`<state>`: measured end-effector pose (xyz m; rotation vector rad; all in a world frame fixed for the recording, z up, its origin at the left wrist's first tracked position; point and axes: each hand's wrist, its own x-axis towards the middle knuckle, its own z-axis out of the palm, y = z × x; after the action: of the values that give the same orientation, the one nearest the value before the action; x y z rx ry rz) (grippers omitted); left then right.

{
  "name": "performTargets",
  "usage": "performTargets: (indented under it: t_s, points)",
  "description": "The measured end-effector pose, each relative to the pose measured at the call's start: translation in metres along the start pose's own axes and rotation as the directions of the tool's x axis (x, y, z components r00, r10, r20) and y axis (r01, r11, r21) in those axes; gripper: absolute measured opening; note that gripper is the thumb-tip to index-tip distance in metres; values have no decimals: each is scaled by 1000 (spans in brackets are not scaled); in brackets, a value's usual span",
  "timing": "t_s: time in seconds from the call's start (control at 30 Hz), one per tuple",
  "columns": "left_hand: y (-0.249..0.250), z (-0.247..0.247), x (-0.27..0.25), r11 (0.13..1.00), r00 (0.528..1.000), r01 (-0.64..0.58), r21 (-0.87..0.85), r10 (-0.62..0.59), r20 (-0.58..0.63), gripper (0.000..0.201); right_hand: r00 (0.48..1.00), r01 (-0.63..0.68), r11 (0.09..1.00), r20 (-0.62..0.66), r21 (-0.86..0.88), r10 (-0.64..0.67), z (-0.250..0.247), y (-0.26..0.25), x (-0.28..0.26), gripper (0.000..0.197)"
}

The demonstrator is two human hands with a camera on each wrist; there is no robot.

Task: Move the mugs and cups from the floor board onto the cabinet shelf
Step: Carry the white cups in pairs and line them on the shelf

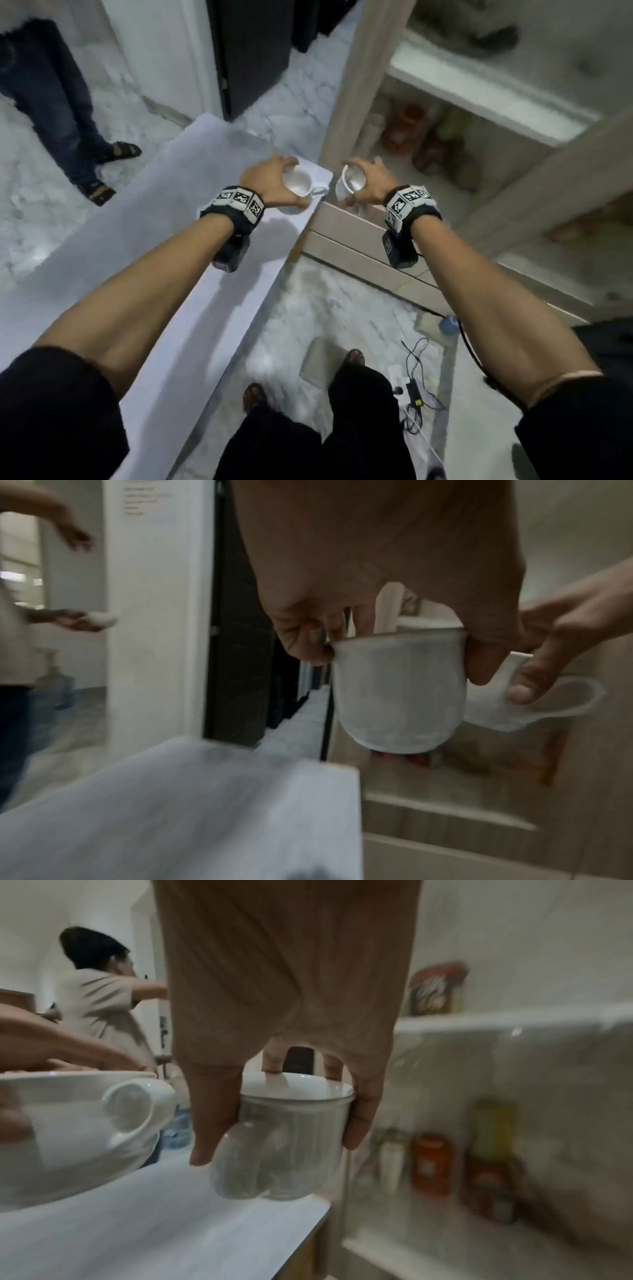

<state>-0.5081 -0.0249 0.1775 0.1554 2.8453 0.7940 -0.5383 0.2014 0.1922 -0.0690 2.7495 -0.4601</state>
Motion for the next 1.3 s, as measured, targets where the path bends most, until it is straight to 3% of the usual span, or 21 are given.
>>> performTargets:
  t_s: [0.17,0.33,0.57,0.7,0.8,0.9,1.0,1.17,1.3]
  points:
    - [119,-40,37,968,967,-246,-51,241,-87,87,971,-92,996,-220,3,91,-128,57,-55,94]
    - [240,-104,46,887,871,-462,19,457,-181,87,892,-156,988,-429,3,142,-248,94,-120,101]
    - [393,-213,41,770,706,-635,57,609,-361,81,732,-136,991,-673,10,107,-394,102,-209,99]
    - [467,-274,38,677,594,-734,45,673,-440,90,642,-70,997,-766,-19,31,-474,102,-244,93]
    - [516,-307,40,662,559,-745,81,686,-466,79,575,-52,997,-818,-50,-11,-525,104,-261,91]
    - [557,-323,52,682,570,-722,113,680,-462,78,541,-32,999,-841,-32,-10,-566,115,-264,90]
    - [591,-326,71,713,604,-691,119,661,-446,79,559,-26,999,-829,-26,-7,-596,128,-257,94]
    - [639,-323,104,773,663,-618,145,611,-433,78,620,-43,997,-785,-60,-20,-647,158,-234,83]
    - [670,-326,129,810,700,-565,157,571,-428,77,739,-43,998,-674,-56,-6,-684,171,-213,79]
